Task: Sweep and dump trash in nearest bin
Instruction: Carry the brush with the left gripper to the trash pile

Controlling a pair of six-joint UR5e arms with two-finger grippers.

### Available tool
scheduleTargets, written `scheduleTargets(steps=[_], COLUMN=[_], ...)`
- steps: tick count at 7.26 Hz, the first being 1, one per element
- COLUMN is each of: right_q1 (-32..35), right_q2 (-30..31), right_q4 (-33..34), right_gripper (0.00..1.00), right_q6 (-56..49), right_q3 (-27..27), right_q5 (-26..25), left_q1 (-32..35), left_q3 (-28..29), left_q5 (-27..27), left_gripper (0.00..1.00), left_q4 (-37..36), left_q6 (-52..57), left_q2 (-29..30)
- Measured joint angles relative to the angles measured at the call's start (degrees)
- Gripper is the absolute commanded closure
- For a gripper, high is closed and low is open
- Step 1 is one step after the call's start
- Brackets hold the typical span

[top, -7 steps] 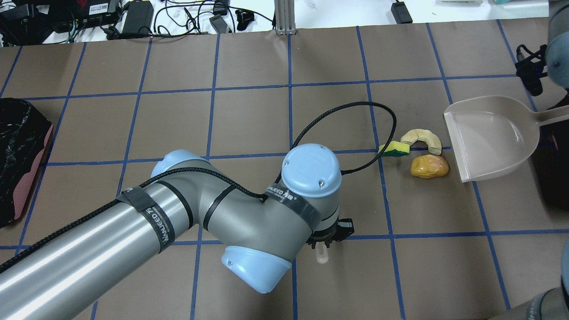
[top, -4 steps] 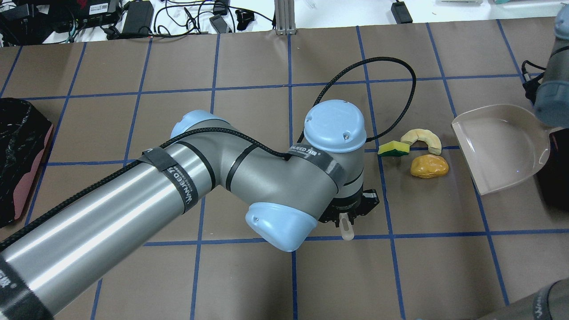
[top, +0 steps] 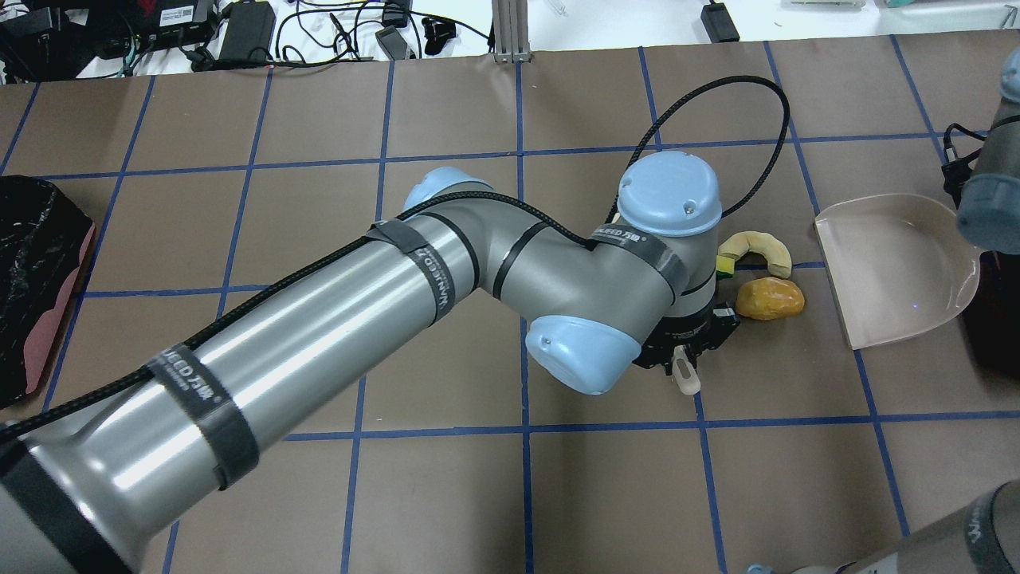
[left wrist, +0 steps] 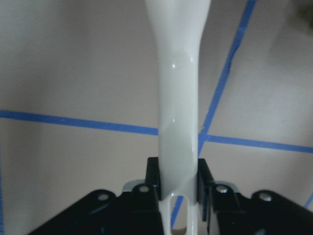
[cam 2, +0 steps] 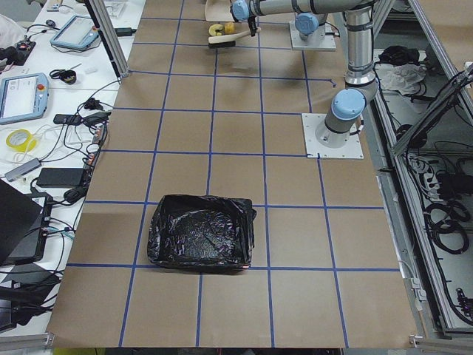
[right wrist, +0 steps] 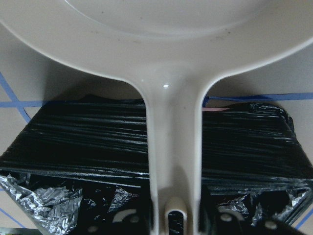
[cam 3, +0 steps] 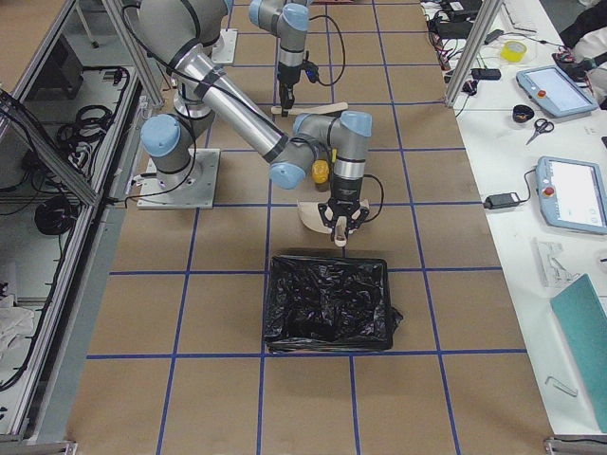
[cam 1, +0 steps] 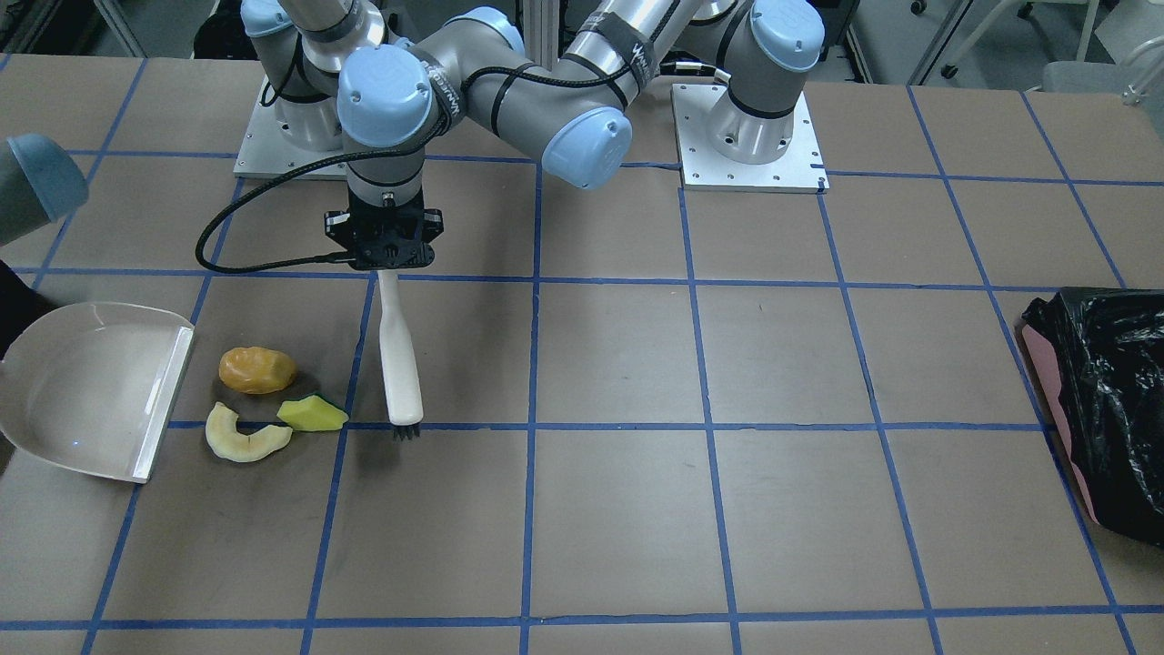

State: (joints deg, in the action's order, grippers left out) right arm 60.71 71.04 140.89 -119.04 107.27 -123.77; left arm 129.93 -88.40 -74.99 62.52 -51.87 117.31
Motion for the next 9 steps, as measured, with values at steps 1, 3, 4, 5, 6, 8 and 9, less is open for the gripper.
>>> scheduleTargets(steps=[1,3,4,5,6,8,9], right_q1=[-0.03,-0.06,-0.06,-0.06,-0.06,-0.07,-0.06], right_q2=[-0.02,-0.06,-0.12,-0.15,-0.18,-0.25,-0.27], right_q4=[0.09,0.22,0.24,0.26,0.26,0.27,0.26], right_gripper=[1.00,1.00,1.00,1.00,1.00,1.00,1.00], right_q6=[1.31,2.46,2.40,2.16,1.92,1.48,1.13], right_q3=[0.67,1.75,1.95,2.00,2.00,1.99,1.99], right_q5=[0.08,0.43,0.79,1.26,1.56,1.97,2.44], left_q1=[0.34,0.55,0.57,0.72,1.24,2.55,2.99], left_q3=[2.03,4.12,5.70,8.05,10.27,12.39,13.85], left_q5=[-0.11,-0.27,-0.25,-0.07,0.14,0.21,0.15], left_gripper=[1.00,1.00,1.00,1.00,1.00,1.00,1.00], left_q4=[-0.94,-1.73,-1.93,-2.01,-2.04,-2.13,-2.19], left_q6=[-0.96,-2.25,-3.40,-4.98,-6.22,-7.89,-8.46], left_q2=[2.27,5.29,6.75,8.52,10.24,12.64,13.95])
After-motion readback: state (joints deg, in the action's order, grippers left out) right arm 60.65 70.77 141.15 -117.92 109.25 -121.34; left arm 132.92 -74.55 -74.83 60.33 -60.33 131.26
